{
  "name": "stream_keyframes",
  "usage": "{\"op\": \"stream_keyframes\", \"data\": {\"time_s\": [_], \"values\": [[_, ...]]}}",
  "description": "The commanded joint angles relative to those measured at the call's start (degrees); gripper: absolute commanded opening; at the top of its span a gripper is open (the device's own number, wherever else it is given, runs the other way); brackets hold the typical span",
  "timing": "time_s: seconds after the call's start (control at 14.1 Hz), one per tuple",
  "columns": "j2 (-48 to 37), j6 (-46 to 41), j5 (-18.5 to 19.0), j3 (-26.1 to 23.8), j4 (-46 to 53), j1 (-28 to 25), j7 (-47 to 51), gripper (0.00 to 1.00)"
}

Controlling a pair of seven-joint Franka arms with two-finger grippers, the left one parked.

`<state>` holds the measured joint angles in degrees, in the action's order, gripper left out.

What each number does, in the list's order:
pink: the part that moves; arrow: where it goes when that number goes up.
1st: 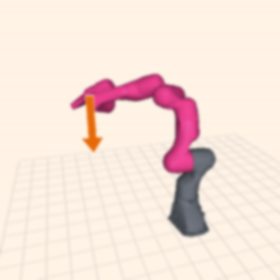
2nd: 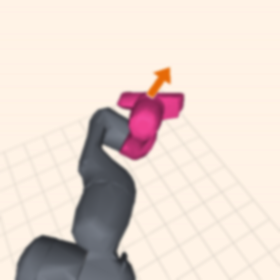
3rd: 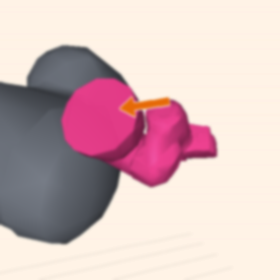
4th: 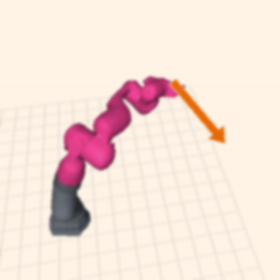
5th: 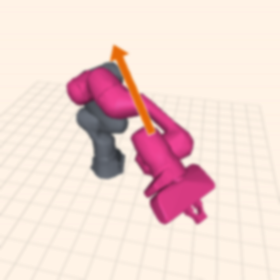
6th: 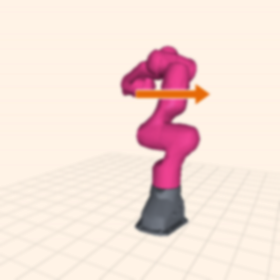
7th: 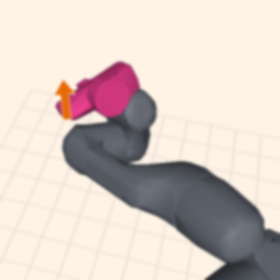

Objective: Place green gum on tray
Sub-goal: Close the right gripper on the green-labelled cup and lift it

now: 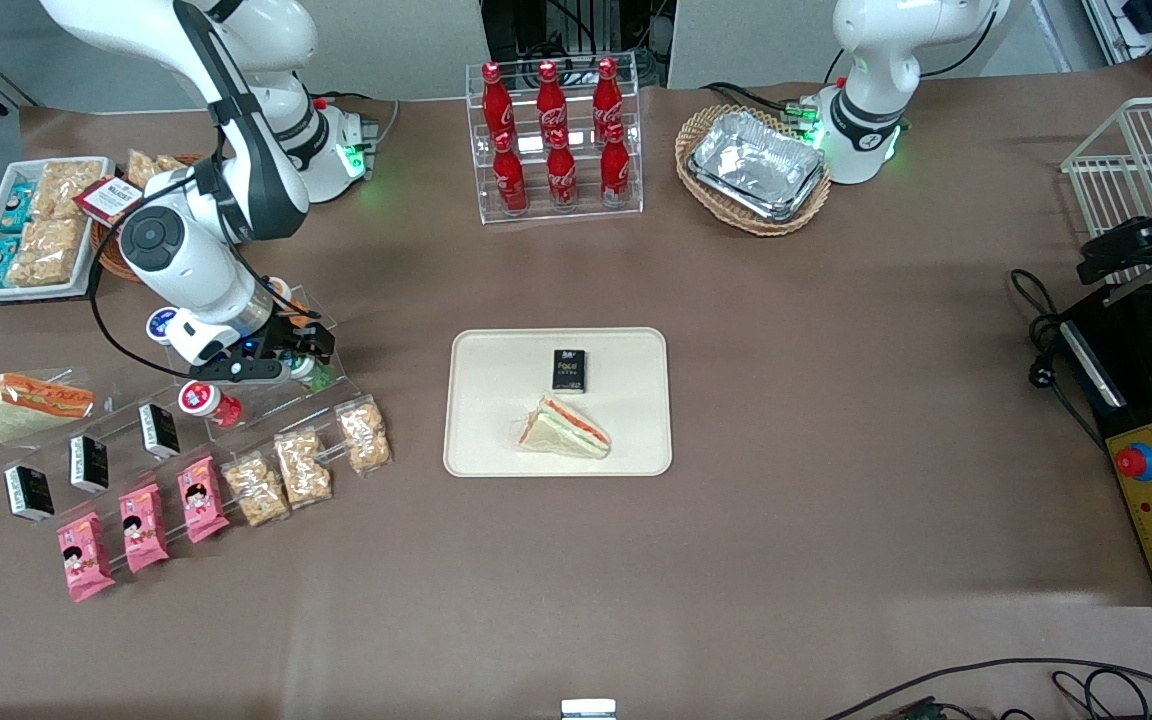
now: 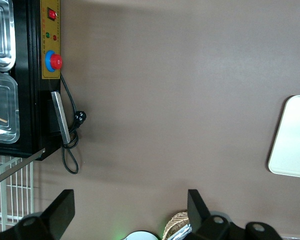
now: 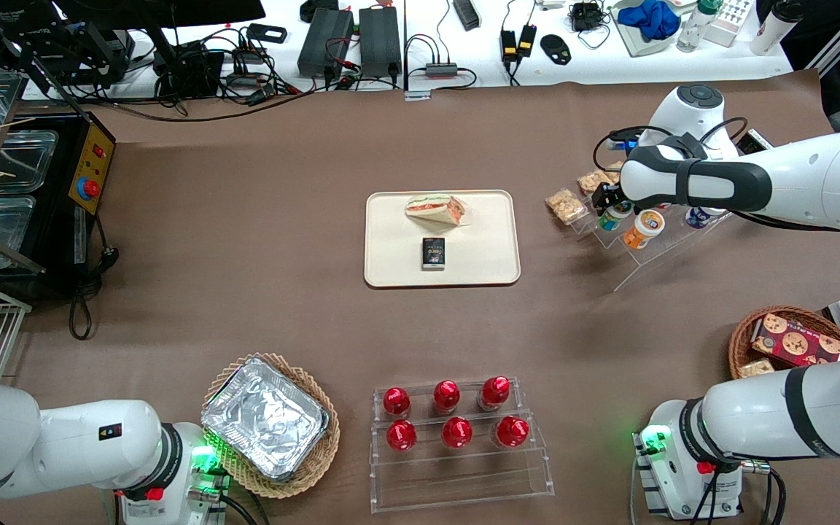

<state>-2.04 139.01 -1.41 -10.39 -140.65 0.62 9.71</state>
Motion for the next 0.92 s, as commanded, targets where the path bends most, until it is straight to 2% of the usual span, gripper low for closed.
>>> {"op": "stream_keyframes", "data": {"time_s": [0.0, 0.07, 0.14, 0.21, 0.28, 0.57, 0.71, 0.85], "values": [[0.1, 1.5, -0.7, -0.5, -0.8, 0.2, -0.6, 0.44], [0.1, 1.5, -0.7, -0.5, -0.8, -0.3, -0.6, 0.35], [0.1, 1.5, -0.7, -0.5, -0.7, -0.3, -0.6, 0.29], [0.1, 1.5, -0.7, -0.5, -0.6, -0.2, -0.6, 0.27], [0.1, 1.5, -0.7, -0.5, -0.5, -0.2, -0.6, 0.18], [-2.1, -0.9, -0.6, -0.4, 1.6, 0.1, -2.6, 0.1], [-4.4, -9.1, -0.6, -0.3, 6.4, 0.3, -3.6, 0.1], [-5.8, -21.4, -0.6, -0.3, 13.8, 0.4, -6.1, 0.09]]}}
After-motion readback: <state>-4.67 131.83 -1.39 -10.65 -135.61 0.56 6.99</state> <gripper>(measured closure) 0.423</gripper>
